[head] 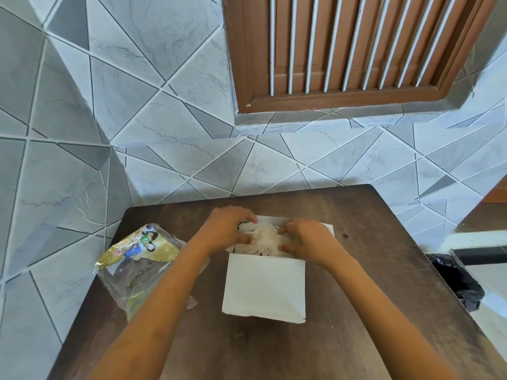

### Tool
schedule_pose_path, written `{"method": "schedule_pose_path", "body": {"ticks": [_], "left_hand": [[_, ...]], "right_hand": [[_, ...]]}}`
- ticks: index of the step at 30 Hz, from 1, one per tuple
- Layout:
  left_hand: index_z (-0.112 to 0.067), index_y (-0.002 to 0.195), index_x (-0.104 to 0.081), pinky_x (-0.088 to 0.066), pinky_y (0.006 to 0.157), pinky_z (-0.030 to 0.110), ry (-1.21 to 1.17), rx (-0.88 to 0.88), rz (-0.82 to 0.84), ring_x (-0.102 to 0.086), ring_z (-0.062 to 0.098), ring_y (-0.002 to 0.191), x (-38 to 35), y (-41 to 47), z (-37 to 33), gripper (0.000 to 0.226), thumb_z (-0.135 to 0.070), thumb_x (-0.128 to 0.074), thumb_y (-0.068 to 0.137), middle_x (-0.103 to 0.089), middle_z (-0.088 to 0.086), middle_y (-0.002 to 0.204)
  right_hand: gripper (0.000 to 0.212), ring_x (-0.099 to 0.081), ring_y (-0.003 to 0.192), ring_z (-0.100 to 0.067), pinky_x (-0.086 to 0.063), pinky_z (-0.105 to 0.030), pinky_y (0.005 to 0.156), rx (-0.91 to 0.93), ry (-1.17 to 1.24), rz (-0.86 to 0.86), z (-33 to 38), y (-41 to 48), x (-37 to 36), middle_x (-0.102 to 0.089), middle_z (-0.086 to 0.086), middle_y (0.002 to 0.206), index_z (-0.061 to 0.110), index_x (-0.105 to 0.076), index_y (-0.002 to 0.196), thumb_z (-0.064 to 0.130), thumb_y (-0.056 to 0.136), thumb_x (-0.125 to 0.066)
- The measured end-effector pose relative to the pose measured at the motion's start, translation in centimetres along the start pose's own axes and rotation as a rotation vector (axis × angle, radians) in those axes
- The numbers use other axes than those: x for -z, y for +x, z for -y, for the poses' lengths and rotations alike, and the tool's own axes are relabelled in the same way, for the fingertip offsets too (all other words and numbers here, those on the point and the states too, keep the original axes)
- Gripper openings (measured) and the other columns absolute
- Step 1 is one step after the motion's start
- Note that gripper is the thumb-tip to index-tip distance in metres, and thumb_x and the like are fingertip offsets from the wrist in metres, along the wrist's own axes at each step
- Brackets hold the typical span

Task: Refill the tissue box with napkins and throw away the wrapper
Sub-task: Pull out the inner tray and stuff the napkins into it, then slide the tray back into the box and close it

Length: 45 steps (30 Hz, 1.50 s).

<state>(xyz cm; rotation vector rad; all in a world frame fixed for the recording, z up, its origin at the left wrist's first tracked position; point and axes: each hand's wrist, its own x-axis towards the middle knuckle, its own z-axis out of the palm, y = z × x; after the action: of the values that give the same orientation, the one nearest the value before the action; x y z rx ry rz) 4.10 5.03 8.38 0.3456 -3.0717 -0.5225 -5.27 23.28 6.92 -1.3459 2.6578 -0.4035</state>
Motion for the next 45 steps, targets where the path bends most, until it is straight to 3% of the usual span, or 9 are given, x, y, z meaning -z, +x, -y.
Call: {"method": "schedule_pose_path", "body": {"ticks": [3, 8, 12, 17, 27, 32, 35, 39, 45], "left_hand": [[-0.025, 0.115, -0.060, -0.042, 0.100, 0.036, -0.102, 0.144, -0.194, -0.054, 0.019, 0.118, 0.7, -0.4, 1.5, 0.039, -0.037, -0.069, 0.080, -0.058, -0.004, 0.128], [-0.022, 0.134, -0.044, -0.040, 0.101, 0.035, -0.192, 0.215, 0.023, -0.049, 0.021, 0.124, -0.2, -0.7, 2.2, 0.055, -0.033, -0.063, 0.084, -0.050, 0.002, 0.140], [-0.023, 0.108, -0.059, -0.047, 0.082, 0.031, -0.203, 0.241, -0.072, -0.055, 0.014, 0.094, -0.4, -1.1, 1.8, 0.029, -0.028, -0.066, 0.080, -0.063, 0.001, 0.116], [-0.029, 0.084, -0.054, -0.043, 0.069, 0.028, -0.211, 0.300, -0.275, -0.055, 0.013, 0.080, 0.3, -3.2, 1.2, 0.016, -0.029, -0.068, 0.077, -0.058, -0.010, 0.082], [-0.028, 0.063, -0.039, -0.041, 0.061, 0.028, -0.252, 0.275, 0.029, -0.055, 0.010, 0.063, -6.1, -6.6, -0.6, 0.036, -0.021, -0.072, 0.076, -0.054, -0.012, 0.060], [-0.024, 0.082, -0.058, -0.049, 0.071, 0.027, -0.207, 0.243, 0.237, -0.062, 0.009, 0.071, -8.2, -7.3, -1.2, 0.008, -0.024, -0.067, 0.081, -0.070, -0.005, 0.083], [-0.024, 0.084, -0.062, -0.056, 0.070, 0.030, -0.302, 0.269, 0.230, -0.067, 0.012, 0.063, -7.9, -6.9, -0.1, 0.001, -0.023, -0.062, 0.085, -0.072, -0.002, 0.080], [-0.023, 0.108, -0.064, -0.050, 0.093, 0.038, -0.179, 0.249, -0.092, -0.062, 0.019, 0.102, -7.1, -3.9, 2.6, 0.026, -0.025, -0.062, 0.083, -0.068, 0.002, 0.110], [-0.041, 0.142, -0.026, -0.016, 0.116, 0.052, 0.007, 0.285, 0.223, -0.007, 0.033, 0.145, -7.5, -0.3, 5.0, 0.080, -0.055, -0.066, 0.075, -0.007, 0.009, 0.159]], "right_hand": [[0.053, -0.048, 0.119, -0.026, -0.040, -0.036, 0.095, -0.218, -0.050, -0.206, -0.6, -1.1, 0.3, -0.051, -0.004, 0.130, 0.019, -0.046, 0.129, 0.040, 0.082, -0.060], [0.051, -0.056, 0.109, -0.030, -0.043, -0.034, 0.079, -0.506, 0.079, -0.042, -1.3, -1.3, 0.2, -0.060, -0.011, 0.117, 0.012, -0.051, 0.114, 0.048, 0.080, -0.059], [0.031, -0.061, 0.095, -0.027, -0.038, -0.029, 0.068, -0.472, 0.146, -0.160, -1.0, -1.3, 0.1, -0.066, -0.008, 0.102, 0.016, -0.055, 0.092, 0.041, 0.076, -0.063], [0.036, -0.061, 0.093, -0.028, -0.043, -0.033, 0.077, -0.312, 0.105, -0.326, -0.8, -1.1, -0.6, -0.068, -0.008, 0.099, 0.012, -0.059, 0.102, 0.038, 0.076, -0.066], [0.029, -0.062, 0.085, -0.024, -0.052, -0.034, 0.073, -0.268, -0.015, -0.195, -3.2, -0.9, -6.1, -0.069, -0.005, 0.095, 0.016, -0.055, 0.101, 0.039, 0.084, -0.060], [0.020, -0.064, 0.087, -0.023, -0.048, -0.030, 0.073, -0.315, 0.055, -0.060, -4.5, -2.7, -8.5, -0.070, -0.004, 0.101, 0.018, -0.053, 0.104, 0.029, 0.088, -0.054], [0.041, -0.060, 0.108, -0.024, -0.048, -0.034, 0.086, -0.331, 0.123, 0.058, -4.5, -3.7, -9.2, -0.061, -0.004, 0.125, 0.019, -0.044, 0.127, 0.034, 0.090, -0.052], [0.069, -0.040, 0.133, -0.025, -0.037, -0.038, 0.107, -0.385, 0.189, 0.072, -3.3, -5.0, -10.5, -0.030, -0.005, 0.152, 0.017, -0.019, 0.144, 0.040, 0.088, -0.053], [0.098, -0.008, 0.145, -0.025, -0.018, -0.044, 0.116, -0.369, 0.343, 0.012, -1.2, -6.7, -11.3, -0.004, -0.007, 0.158, 0.014, -0.002, 0.147, 0.067, 0.077, -0.047]]}}
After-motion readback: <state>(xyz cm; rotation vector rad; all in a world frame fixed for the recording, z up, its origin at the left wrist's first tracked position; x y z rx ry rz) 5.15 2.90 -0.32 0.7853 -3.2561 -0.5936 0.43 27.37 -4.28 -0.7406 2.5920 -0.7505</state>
